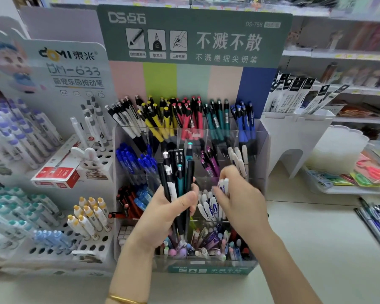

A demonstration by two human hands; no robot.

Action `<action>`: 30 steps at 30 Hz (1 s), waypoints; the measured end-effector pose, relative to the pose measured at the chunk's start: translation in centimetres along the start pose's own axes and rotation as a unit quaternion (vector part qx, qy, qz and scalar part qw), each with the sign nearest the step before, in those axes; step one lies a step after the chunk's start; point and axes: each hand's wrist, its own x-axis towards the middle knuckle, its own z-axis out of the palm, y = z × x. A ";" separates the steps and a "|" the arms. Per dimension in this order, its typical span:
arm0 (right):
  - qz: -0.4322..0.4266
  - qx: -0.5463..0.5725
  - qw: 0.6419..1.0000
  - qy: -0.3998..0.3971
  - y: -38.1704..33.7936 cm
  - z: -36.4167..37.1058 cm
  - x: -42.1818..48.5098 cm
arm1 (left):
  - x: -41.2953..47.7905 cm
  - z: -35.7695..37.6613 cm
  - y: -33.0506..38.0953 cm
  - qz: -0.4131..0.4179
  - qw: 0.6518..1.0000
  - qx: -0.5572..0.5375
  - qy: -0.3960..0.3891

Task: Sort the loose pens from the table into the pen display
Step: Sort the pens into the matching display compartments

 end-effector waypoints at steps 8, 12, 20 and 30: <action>0.022 -0.087 0.996 -0.006 0.0 1.9 -1.1 | -0.2 -0.2 0.3 0.050 0.996 0.070 -0.018; 0.004 -0.075 0.997 0.022 0.2 2.6 -1.4 | -0.2 -0.3 0.4 0.037 0.997 0.060 -0.011; -0.019 0.402 0.916 0.010 -4.6 -2.8 1.6 | -0.2 0.1 0.5 0.002 0.998 0.056 -0.014; 0.099 0.516 0.848 -0.074 -4.7 -3.5 3.9 | 0.1 0.4 1.1 -0.065 0.991 -0.098 -0.059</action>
